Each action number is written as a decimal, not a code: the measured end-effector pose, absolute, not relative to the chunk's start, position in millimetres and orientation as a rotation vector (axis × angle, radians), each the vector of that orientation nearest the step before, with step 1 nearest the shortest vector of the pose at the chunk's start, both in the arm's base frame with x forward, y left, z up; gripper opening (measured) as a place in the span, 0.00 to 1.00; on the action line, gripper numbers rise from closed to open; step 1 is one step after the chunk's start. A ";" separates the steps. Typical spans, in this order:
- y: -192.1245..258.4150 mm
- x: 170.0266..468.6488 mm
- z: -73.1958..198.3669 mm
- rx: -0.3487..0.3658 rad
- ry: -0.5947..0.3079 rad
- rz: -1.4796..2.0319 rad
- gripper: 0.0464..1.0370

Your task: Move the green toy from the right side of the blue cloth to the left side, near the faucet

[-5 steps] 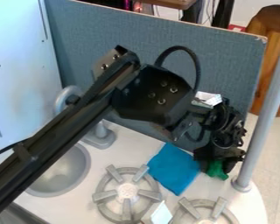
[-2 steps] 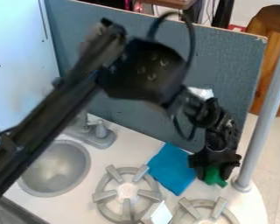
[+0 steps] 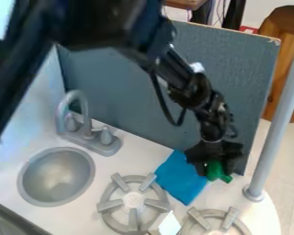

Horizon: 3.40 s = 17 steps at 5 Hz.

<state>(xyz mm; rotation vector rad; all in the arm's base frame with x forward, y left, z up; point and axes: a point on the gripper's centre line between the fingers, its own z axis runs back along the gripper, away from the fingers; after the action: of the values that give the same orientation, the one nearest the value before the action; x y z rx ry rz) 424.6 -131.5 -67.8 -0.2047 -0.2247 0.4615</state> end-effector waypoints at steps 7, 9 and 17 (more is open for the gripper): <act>44.4 454.1 -92.6 0.029 -0.253 0.796 0.76; 52.4 462.2 -131.5 0.064 -0.214 0.777 0.76; 27.3 460.5 -43.5 -0.039 -0.128 0.617 0.97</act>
<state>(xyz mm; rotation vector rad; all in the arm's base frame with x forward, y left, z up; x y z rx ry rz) 460.5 27.3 -43.5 -0.0389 -0.1284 0.6169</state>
